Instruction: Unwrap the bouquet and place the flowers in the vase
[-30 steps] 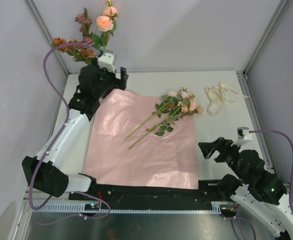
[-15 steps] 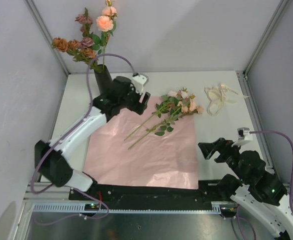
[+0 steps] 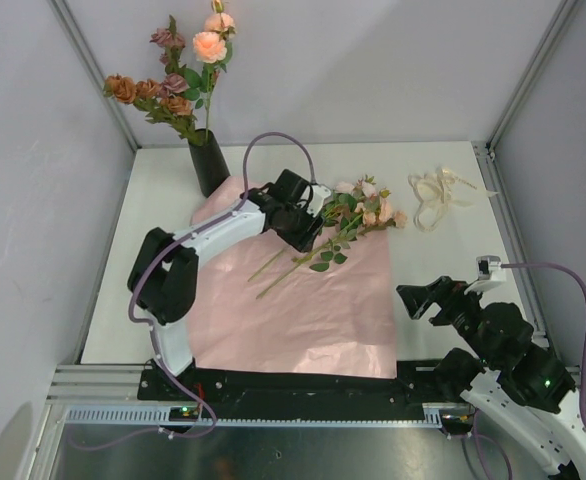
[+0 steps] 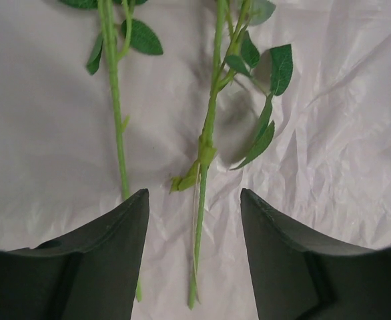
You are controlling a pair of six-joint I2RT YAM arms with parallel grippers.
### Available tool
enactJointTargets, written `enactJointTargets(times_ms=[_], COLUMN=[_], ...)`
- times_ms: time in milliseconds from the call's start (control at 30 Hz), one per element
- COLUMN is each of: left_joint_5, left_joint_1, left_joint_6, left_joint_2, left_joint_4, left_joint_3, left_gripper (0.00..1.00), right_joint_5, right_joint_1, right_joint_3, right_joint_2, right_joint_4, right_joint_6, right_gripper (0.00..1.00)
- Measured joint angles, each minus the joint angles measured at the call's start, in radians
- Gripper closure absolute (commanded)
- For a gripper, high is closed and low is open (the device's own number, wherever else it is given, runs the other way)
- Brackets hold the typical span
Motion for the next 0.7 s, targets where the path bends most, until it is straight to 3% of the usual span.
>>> enactJointTargets(times_ms=[633,700], left_joint_5=[0.029,0.029], left_joint_1=[-0.024,-0.024], left_joint_6=[0.087,0.089], left_joint_2=[0.188,0.198], left_joint_4=[0.0,0.0], left_joint_3=[0.103,0.104], left_gripper=[0.49,0.54], right_joint_5=[0.0,0.0], right_joint_1=[0.002,0.002], right_joint_3=[0.0,0.0], right_joint_2=[-0.008,-0.008], right_joint_4=[0.0,0.0], right_joint_6=[0.0,0.0], right_gripper=[0.01,0.01])
